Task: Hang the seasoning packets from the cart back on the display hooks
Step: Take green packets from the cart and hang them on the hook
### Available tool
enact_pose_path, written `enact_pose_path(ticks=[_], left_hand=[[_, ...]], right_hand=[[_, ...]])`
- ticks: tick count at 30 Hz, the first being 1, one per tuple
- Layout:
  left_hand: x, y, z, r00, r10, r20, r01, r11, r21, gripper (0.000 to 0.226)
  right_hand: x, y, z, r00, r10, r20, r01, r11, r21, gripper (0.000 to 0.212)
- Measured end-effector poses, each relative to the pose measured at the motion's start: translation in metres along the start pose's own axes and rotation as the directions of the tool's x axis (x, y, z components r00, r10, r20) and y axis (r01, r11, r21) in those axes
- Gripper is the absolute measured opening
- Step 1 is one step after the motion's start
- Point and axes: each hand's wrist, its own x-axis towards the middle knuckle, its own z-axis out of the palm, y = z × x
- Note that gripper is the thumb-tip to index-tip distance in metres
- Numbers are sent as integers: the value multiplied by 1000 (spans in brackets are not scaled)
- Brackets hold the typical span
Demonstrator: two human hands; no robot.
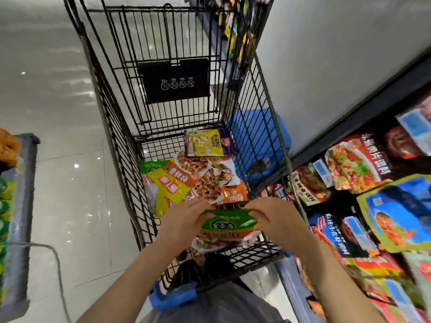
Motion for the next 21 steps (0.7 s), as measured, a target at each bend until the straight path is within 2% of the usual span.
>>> enact_pose_path(ticks=[2,5,9,11,13,15,16,19,21], left_hand=[[19,12,-9,992,118,-54,-118,993,12,29],[52,41,-31,948,297,-113,-282,951,128,32],[88,79,-67,903,416,-111,-393,901,182,37],[101,99,-80,857,497,-137,-460,857,233,32],[114,125,-95,821,545,-169,-499,829,252,31],[124,152,-108,779,586,-222,-527,805,274,28],[128,165,-114,766,595,-245,-533,800,276,28],[134,199,-124,736,612,-290,-558,790,254,32],[133,217,-122,705,646,-292,-583,763,280,32]], right_hand=[[-8,2,-15,995,80,-56,-78,996,49,23],[-22,4,-42,977,164,-137,-154,985,83,22],[-42,-2,-73,929,214,-303,-167,971,172,17],[-54,-5,-86,852,248,-462,-147,959,244,12],[-65,-8,-100,736,272,-620,-99,949,299,8],[-76,-8,-119,645,244,-724,-58,961,271,6],[-83,-6,-130,629,227,-743,-50,966,252,11],[-114,3,-167,677,178,-714,-36,977,210,19],[-136,9,-188,712,117,-692,-63,993,104,17]])
